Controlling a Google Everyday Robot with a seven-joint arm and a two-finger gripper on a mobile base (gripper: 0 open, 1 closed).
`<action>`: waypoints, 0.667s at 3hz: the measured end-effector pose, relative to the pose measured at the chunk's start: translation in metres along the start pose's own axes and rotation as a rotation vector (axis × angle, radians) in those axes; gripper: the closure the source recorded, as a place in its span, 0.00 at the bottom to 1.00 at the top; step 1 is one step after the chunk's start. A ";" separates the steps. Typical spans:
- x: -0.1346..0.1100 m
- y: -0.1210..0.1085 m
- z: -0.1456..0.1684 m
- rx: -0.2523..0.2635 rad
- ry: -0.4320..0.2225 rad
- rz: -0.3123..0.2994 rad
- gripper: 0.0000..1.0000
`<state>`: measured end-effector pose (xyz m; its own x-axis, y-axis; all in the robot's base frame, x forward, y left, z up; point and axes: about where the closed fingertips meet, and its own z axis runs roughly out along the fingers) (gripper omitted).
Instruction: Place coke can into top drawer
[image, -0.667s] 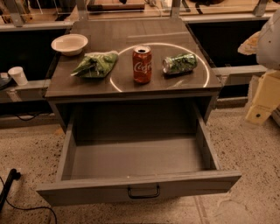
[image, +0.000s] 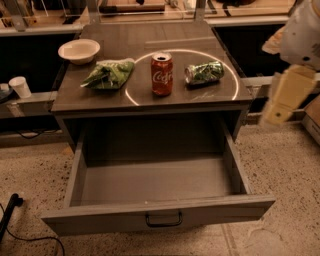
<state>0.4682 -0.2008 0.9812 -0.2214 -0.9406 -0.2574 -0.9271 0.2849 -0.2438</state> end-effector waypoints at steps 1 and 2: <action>-0.050 -0.042 0.021 -0.011 -0.114 -0.038 0.00; -0.109 -0.080 0.055 -0.042 -0.289 -0.072 0.00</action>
Offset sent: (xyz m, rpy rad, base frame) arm 0.1886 0.1534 -0.0109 0.4925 -0.0857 0.2536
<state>0.5827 -0.1111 0.9774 -0.0645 -0.8648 -0.4979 -0.9502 0.2057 -0.2341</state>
